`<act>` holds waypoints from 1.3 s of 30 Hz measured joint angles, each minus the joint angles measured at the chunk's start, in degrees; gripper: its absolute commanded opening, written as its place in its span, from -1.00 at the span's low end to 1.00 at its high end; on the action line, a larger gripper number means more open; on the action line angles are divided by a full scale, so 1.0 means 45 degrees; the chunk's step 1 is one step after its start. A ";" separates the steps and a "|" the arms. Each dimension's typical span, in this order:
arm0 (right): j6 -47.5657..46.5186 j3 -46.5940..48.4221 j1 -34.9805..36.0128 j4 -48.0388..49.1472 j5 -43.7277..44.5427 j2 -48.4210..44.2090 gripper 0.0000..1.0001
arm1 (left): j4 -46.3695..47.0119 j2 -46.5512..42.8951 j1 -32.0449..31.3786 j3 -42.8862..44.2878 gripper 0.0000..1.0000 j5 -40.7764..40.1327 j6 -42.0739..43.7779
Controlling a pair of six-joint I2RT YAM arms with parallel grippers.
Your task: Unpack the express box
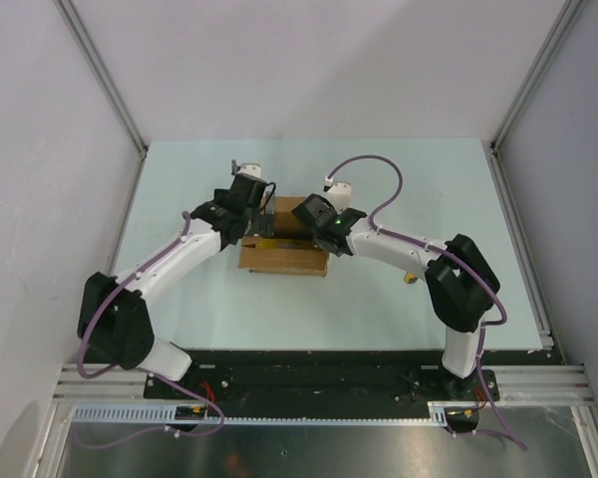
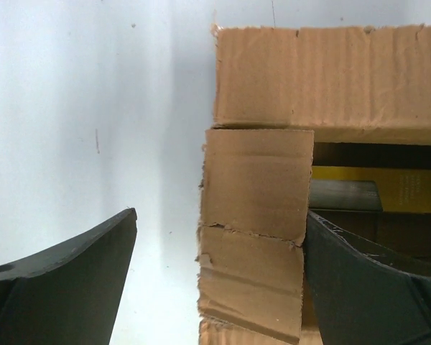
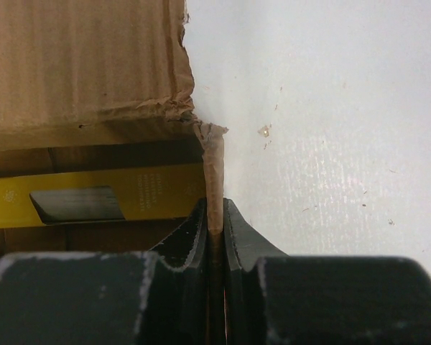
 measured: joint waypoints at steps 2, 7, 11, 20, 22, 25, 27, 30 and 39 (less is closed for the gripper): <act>0.0024 0.0000 0.0000 0.0015 0.0005 0.0005 -0.82 | 0.0000 -0.0340 0.0087 -0.0005 0.87 -0.0029 0.0015; 0.0044 0.0000 0.0000 0.0005 0.0010 0.0005 -0.82 | -0.0010 -0.1409 0.0529 -0.0126 0.84 -0.0267 0.0019; 0.0044 0.0000 0.0000 0.0005 0.0010 0.0005 -0.81 | -0.0034 -0.2045 0.0874 -0.0505 0.80 -0.0500 -0.0005; 0.0039 0.0010 0.0000 0.0010 0.0010 0.0029 -0.81 | -0.0146 -0.2390 0.1360 -0.1200 0.54 -0.0670 -0.0131; 0.0039 0.0010 0.0000 0.0010 0.0010 0.0029 -0.81 | -0.0185 -0.2356 0.1491 -0.1214 0.48 -0.0631 -0.0214; 0.0039 0.0010 0.0000 0.0010 0.0005 0.0039 -0.81 | -0.0209 -0.2191 0.1593 -0.1214 0.43 -0.0481 -0.0321; 0.0039 0.0019 0.0000 0.0010 0.0005 0.0053 -0.81 | -0.0214 -0.1972 0.1608 -0.1214 0.41 -0.0384 -0.0335; 0.0034 0.0034 0.0005 0.0010 0.0005 0.0068 -0.80 | -0.0214 -0.1525 0.1632 -0.1214 0.36 -0.0102 -0.0350; 0.0024 0.0039 0.0005 0.0015 -0.0005 0.0068 -0.76 | -0.0219 -0.1098 0.1729 -0.1195 0.29 0.0330 -0.0432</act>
